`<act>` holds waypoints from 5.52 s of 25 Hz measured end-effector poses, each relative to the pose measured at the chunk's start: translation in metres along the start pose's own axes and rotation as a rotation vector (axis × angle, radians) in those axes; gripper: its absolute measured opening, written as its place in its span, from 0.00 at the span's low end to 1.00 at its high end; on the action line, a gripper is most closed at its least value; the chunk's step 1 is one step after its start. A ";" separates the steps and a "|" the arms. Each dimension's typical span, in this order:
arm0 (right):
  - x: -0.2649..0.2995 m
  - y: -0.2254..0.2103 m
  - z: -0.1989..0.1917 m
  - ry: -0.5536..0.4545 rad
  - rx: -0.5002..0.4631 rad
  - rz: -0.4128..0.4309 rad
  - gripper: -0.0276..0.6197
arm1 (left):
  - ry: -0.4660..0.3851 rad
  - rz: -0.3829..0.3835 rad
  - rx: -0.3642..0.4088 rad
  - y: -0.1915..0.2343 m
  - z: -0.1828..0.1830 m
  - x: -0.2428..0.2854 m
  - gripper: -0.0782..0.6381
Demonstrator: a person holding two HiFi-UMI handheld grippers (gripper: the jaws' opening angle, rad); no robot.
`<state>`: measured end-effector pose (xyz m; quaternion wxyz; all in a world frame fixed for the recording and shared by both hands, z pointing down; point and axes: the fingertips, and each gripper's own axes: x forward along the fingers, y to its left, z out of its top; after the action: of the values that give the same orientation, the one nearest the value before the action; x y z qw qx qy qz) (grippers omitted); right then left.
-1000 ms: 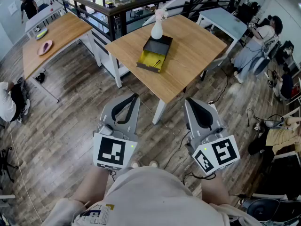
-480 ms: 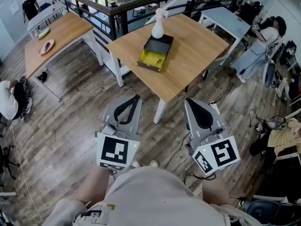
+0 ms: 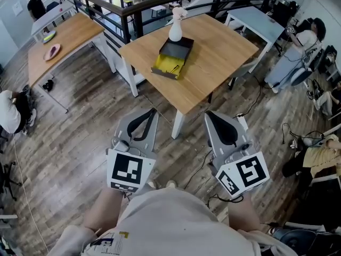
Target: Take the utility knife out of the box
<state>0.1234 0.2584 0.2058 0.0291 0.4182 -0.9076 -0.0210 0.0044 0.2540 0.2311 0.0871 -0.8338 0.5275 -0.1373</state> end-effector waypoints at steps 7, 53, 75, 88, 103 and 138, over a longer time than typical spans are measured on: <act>-0.011 -0.019 -0.015 -0.010 0.017 0.046 0.04 | 0.017 0.018 0.010 -0.024 0.002 0.015 0.11; 0.155 -0.131 -0.047 0.069 -0.041 0.047 0.04 | 0.055 -0.078 -0.008 0.069 -0.041 0.192 0.11; 0.396 -0.217 -0.048 0.130 0.059 -0.003 0.04 | 0.052 -0.206 -0.020 0.238 -0.068 0.384 0.11; 0.458 -0.242 -0.073 0.161 0.141 -0.020 0.04 | 0.077 -0.247 -0.051 0.273 -0.097 0.428 0.11; 0.468 -0.258 -0.091 0.225 0.049 0.050 0.04 | 0.098 -0.214 -0.110 0.270 -0.105 0.444 0.11; 0.532 -0.275 -0.258 0.688 -0.475 0.558 0.25 | 0.279 -0.099 -0.128 0.248 -0.175 0.504 0.11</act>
<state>0.0047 -0.3286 0.4645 0.4256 0.1241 -0.8929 -0.0793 -0.0592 -0.3081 0.3937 -0.0475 -0.8355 0.5004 -0.2220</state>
